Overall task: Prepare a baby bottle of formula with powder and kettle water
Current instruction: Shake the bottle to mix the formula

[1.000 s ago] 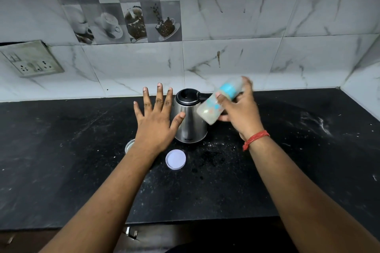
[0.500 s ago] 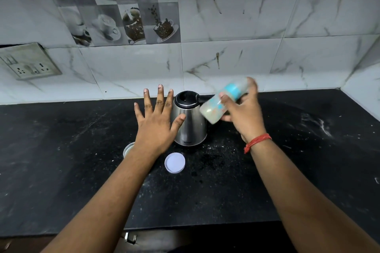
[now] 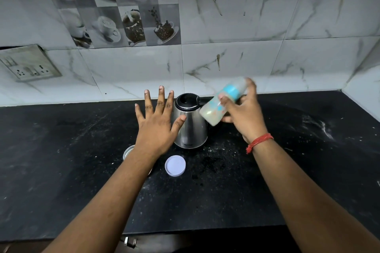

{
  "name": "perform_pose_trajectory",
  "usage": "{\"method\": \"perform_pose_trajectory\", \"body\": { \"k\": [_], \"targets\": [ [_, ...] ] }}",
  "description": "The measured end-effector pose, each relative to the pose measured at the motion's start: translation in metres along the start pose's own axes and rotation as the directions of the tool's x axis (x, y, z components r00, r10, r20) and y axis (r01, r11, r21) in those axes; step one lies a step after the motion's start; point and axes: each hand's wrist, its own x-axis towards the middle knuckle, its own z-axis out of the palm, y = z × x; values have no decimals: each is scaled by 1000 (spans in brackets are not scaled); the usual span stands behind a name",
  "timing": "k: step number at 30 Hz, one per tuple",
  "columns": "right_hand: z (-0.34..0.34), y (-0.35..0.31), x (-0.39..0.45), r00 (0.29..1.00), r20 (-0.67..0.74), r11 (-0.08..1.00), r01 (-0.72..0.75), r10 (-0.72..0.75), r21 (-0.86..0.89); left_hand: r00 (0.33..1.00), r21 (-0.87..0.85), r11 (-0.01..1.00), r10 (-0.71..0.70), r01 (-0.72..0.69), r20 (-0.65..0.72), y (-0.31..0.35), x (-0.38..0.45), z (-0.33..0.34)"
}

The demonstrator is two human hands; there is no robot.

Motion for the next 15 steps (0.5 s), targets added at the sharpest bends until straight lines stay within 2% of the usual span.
{"method": "perform_pose_trajectory", "body": {
  "k": [1,4,5,8,11,12,15],
  "targets": [
    [1,1,-1,999,50,1000,-14,16,-28,1000,-3,1000,1,-1,1,0,1,0],
    [3,3,-2,994,-104,997,28,-21,70,1000,-5,1000,3,-3,6,0,3,0],
    [4,1,-3,994,-106,997,30,-22,74,1000,1,1000,8,-8,8,0,3,0],
    [6,1,-6,999,41,1000,-4,5,-16,1000,7,1000,21,-21,9,0,3,0],
    [4,2,-3,983,-180,993,61,-42,105,1000,-12,1000,13,-13,3,-2,5,0],
    [3,2,-2,979,-198,989,68,-40,133,1000,-10,1000,14,-14,2,-2,5,-1],
    [6,5,-3,999,32,1000,-3,2,12,1000,-4,1000,19,-19,2,-2,4,-1]
  ]
}}
